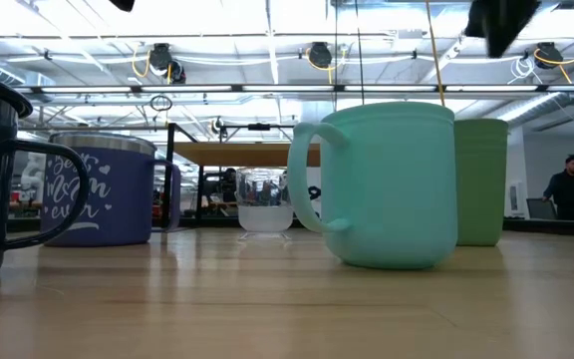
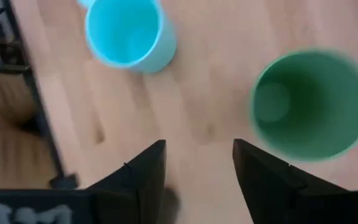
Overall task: Stack small to large cups/mugs on shelf
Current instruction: Put the black cup on the shelf
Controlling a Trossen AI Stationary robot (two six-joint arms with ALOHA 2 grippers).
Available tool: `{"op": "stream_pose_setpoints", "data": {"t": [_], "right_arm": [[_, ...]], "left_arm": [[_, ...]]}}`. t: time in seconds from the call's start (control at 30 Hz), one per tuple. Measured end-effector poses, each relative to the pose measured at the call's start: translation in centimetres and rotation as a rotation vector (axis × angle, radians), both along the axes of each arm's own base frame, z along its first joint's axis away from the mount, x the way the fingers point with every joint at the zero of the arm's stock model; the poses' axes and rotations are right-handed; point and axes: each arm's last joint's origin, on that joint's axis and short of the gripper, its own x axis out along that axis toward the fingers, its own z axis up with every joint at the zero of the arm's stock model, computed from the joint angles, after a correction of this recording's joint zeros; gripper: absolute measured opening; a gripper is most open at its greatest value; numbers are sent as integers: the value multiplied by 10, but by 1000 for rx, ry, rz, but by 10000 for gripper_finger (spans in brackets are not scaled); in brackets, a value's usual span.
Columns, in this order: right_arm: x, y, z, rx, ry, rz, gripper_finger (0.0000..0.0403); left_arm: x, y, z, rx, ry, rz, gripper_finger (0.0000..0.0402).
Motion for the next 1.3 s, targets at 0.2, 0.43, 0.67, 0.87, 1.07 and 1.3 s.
{"op": "stream_pose_setpoints", "data": {"t": [0.2,0.43,0.67,0.87,1.07,1.3], "right_arm": [[-13,31,-2,122,93,-9,177],[-31,70,-3,211,148,-96,176],[-38,97,-16,248,280,-224,176],[-35,108,-28,246,370,-338,176],[-32,110,-37,209,408,-391,176],[-31,111,-46,150,443,-409,176]], "left_arm": [[0,0,0,0,0,0,21],[0,0,0,8,1,-2,21],[0,0,0,12,0,-3,21],[0,0,0,13,0,-3,21],[0,0,0,6,1,-2,21],[0,0,0,7,1,-2,21]]}}
